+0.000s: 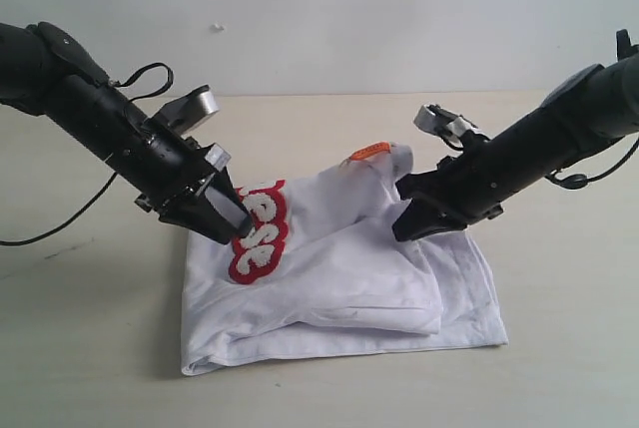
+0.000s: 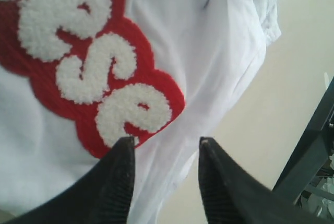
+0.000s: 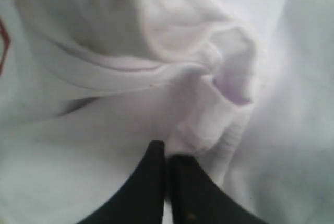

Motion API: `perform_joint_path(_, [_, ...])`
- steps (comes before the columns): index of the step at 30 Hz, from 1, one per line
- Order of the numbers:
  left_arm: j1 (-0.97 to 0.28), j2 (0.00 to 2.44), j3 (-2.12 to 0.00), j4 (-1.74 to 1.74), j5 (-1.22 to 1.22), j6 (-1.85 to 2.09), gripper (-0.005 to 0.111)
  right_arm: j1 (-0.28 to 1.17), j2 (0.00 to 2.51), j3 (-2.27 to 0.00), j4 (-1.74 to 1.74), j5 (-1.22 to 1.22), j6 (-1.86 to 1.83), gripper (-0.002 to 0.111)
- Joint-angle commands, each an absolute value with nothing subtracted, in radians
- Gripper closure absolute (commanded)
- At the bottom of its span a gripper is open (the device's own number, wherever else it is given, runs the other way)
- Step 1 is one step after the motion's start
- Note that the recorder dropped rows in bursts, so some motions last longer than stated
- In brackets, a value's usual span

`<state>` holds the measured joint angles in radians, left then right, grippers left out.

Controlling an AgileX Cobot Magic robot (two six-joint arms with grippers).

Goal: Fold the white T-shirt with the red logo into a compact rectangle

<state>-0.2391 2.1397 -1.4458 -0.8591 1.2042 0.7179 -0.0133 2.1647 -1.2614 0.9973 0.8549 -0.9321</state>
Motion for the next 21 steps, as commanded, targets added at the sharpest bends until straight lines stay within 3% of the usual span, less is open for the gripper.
perform_joint_path(1, [-0.244, 2.127, -1.442, -0.879, 1.221, 0.725, 0.066, -0.012, 2.136, -1.287, 1.104, 0.982, -1.030, 0.108])
perform_joint_path(6, [-0.279, 2.098, -1.373, -0.861, 1.221, 0.733, 0.068, -0.012, 2.114, -1.344, 1.115, 1.019, -1.018, 0.108])
perform_joint_path(13, [-0.328, 2.043, -1.305, -0.832, 1.221, 0.735, 0.084, -0.012, 2.114, -1.394, 1.012, 0.999, -0.951, 0.108])
perform_joint_path(21, [-0.432, 1.895, -1.203, -0.829, 1.221, 0.750, 0.085, -0.012, 2.112, -1.495, 0.949, 0.993, -0.834, 0.108])
